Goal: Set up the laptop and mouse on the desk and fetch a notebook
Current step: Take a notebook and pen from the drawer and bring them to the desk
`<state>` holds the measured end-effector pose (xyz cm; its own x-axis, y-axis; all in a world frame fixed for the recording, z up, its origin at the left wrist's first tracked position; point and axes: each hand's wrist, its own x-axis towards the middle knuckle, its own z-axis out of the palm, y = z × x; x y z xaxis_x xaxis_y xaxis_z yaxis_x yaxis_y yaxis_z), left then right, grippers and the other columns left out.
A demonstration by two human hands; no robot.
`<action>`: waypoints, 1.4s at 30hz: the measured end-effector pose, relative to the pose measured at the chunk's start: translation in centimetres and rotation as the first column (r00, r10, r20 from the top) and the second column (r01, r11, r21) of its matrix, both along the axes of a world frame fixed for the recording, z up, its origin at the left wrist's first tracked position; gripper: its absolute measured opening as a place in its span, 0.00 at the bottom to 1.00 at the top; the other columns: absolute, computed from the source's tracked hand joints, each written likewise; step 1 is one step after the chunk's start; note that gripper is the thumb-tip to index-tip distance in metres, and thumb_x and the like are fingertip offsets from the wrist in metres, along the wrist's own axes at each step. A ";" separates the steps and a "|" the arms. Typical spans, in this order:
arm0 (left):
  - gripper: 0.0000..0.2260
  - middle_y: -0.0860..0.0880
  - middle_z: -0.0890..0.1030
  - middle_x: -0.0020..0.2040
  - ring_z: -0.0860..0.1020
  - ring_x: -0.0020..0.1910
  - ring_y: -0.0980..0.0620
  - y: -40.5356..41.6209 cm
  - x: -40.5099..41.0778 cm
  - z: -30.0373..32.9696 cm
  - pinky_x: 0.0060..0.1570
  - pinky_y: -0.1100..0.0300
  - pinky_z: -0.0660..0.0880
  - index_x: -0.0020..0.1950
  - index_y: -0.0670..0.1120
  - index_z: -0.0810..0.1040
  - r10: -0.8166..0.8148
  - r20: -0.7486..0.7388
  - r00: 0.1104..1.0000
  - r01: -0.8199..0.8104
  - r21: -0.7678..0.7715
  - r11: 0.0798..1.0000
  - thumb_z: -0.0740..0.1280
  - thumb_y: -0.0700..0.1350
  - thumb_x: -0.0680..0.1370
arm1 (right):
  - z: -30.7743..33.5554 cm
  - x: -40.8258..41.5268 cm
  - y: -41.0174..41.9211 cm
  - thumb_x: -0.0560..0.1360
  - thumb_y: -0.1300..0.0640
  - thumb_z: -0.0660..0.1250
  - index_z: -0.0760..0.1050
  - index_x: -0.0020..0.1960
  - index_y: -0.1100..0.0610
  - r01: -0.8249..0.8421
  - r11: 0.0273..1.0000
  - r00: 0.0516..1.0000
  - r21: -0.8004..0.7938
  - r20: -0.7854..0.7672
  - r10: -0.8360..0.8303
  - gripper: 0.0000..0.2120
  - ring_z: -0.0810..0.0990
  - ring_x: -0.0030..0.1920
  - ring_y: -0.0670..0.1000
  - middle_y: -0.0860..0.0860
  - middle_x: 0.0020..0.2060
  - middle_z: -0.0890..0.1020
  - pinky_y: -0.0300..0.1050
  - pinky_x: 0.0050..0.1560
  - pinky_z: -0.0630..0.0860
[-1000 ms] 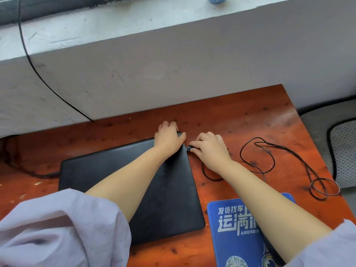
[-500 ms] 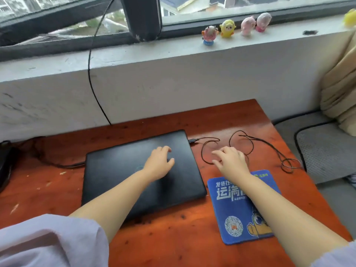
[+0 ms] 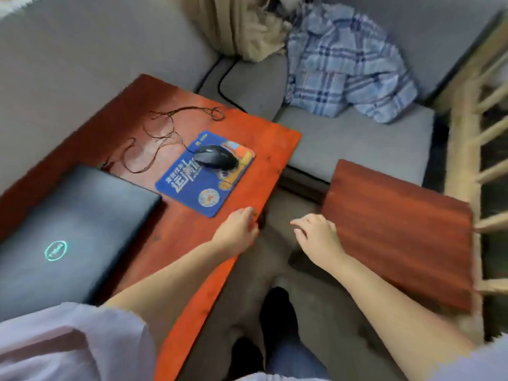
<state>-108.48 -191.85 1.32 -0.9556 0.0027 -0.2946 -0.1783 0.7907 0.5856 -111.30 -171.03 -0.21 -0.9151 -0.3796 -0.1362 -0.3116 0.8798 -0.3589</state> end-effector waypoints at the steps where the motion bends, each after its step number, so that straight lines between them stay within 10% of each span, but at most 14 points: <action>1: 0.13 0.42 0.79 0.55 0.75 0.57 0.43 2.8 0.0 -0.6 0.58 0.54 0.72 0.59 0.42 0.74 -0.084 0.015 0.996 0.084 -0.001 0.996 0.61 0.41 0.75 | -0.5 1.2 2.9 0.76 0.55 0.60 0.77 0.58 0.50 0.069 0.998 0.997 0.002 0.023 -0.069 0.13 0.72 0.58 0.55 0.51 0.55 0.79 0.49 0.57 0.67; 7: 0.11 0.44 0.80 0.56 0.77 0.57 0.43 16.5 0.7 -5.9 0.56 0.54 0.74 0.55 0.45 0.77 -0.308 0.292 0.905 0.326 -0.014 0.945 0.59 0.45 0.77 | -4.9 7.8 17.7 0.77 0.57 0.58 0.76 0.58 0.53 0.358 0.931 0.905 0.066 0.222 -0.363 0.13 0.72 0.57 0.57 0.53 0.55 0.78 0.48 0.55 0.69; 13: 0.15 0.38 0.77 0.61 0.75 0.60 0.39 22.4 -0.4 -13.9 0.56 0.54 0.71 0.60 0.38 0.71 0.022 0.540 0.841 0.033 -0.092 0.995 0.59 0.45 0.77 | -11.2 10.1 28.2 0.77 0.61 0.57 0.71 0.64 0.59 0.651 0.758 0.615 0.042 0.554 -0.560 0.15 0.76 0.55 0.56 0.58 0.57 0.77 0.45 0.55 0.71; 18: 0.24 0.38 0.74 0.65 0.75 0.58 0.40 22.8 -2.5 -19.8 0.53 0.55 0.70 0.70 0.40 0.63 0.371 0.499 0.783 -0.427 -0.002 0.904 0.63 0.39 0.74 | -17.8 7.5 33.2 0.77 0.58 0.56 0.51 0.73 0.58 0.934 0.341 0.181 0.106 0.683 -0.707 0.26 0.76 0.56 0.58 0.53 0.67 0.71 0.46 0.56 0.71; 23: 0.28 0.43 0.72 0.69 0.71 0.67 0.45 21.0 -1.9 -24.2 0.61 0.56 0.69 0.72 0.44 0.62 0.383 0.396 0.834 -0.458 0.113 0.882 0.60 0.32 0.72 | -24.0 6.8 34.5 0.75 0.66 0.57 0.61 0.45 0.51 0.984 -0.142 -0.010 -0.111 0.752 -0.659 0.11 0.77 0.53 0.54 0.52 0.48 0.76 0.60 0.64 0.71; 27: 0.22 0.43 0.80 0.59 0.77 0.58 0.42 20.0 -1.4 -24.1 0.50 0.56 0.71 0.65 0.45 0.68 0.316 0.276 0.908 -0.320 -0.032 0.947 0.65 0.37 0.72 | -24.6 7.8 35.0 0.75 0.70 0.55 0.58 0.65 0.53 0.975 -0.079 0.102 -0.210 0.727 -0.679 0.22 0.78 0.56 0.53 0.52 0.50 0.78 0.51 0.59 0.74; 31: 0.12 0.41 0.83 0.50 0.79 0.50 0.39 19.3 1.7 -23.0 0.43 0.56 0.70 0.55 0.43 0.73 0.233 0.270 0.934 -0.201 -0.140 0.970 0.68 0.39 0.72 | -23.8 11.8 34.4 0.74 0.66 0.63 0.60 0.64 0.50 0.987 0.046 0.132 -0.152 0.627 -0.767 0.23 0.79 0.50 0.55 0.51 0.47 0.77 0.60 0.58 0.75; 38: 0.15 0.38 0.83 0.49 0.79 0.48 0.37 18.0 7.3 -24.9 0.43 0.55 0.72 0.60 0.45 0.74 0.201 0.349 0.915 -0.121 -0.238 0.964 0.65 0.37 0.74 | -24.7 18.1 33.0 0.77 0.66 0.59 0.61 0.66 0.46 0.996 -0.065 0.005 -0.065 0.744 -0.668 0.22 0.80 0.44 0.45 0.50 0.57 0.71 0.36 0.44 0.74; 42: 0.18 0.38 0.82 0.52 0.79 0.51 0.37 17.9 9.1 -27.1 0.45 0.55 0.73 0.64 0.45 0.71 0.220 0.396 0.891 -0.123 -0.255 0.959 0.63 0.36 0.75 | -26.1 18.9 32.6 0.77 0.67 0.60 0.60 0.67 0.46 0.991 -0.125 -0.046 -0.043 0.774 -0.631 0.25 0.78 0.44 0.41 0.51 0.61 0.70 0.40 0.52 0.74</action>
